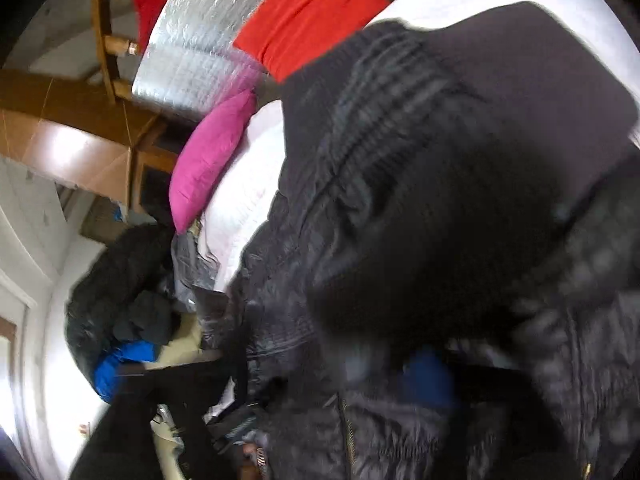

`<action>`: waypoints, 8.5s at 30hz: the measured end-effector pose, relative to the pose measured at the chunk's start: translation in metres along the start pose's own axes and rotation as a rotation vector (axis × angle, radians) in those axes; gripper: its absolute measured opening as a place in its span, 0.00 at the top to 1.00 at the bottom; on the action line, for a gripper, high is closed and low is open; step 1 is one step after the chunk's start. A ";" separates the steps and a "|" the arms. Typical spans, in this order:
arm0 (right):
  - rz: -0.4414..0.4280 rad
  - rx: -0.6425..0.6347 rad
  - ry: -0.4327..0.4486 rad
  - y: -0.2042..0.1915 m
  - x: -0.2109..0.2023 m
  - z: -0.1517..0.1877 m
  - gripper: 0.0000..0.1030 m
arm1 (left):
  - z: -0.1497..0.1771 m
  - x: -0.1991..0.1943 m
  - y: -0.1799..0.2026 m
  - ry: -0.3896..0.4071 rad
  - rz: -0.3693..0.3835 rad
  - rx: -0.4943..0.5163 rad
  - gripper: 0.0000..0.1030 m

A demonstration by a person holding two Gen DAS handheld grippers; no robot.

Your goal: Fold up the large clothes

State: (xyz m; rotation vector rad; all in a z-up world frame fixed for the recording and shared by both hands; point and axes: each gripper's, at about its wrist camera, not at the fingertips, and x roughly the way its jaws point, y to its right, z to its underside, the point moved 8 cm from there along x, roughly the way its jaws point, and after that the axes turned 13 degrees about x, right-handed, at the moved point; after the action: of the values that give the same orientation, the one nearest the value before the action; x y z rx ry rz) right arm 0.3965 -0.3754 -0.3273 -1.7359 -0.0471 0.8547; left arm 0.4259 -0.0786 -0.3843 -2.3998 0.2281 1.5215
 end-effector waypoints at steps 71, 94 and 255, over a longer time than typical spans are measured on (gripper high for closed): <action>-0.023 0.319 0.026 0.071 -0.037 -0.053 0.28 | -0.024 -0.125 0.111 0.454 -0.168 0.348 0.13; -0.077 0.405 -0.057 0.087 -0.039 -0.052 0.28 | -0.002 -0.062 0.032 0.126 0.375 -0.044 0.21; 0.337 -0.530 0.259 -0.022 -0.005 -0.018 0.35 | -0.036 0.076 -0.358 0.199 0.286 -0.916 0.46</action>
State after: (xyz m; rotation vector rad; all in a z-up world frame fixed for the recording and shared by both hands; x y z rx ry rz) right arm 0.4114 -0.3846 -0.3046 -2.3890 0.2160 0.9027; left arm 0.5915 0.2497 -0.3819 -3.3516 -0.1365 1.7644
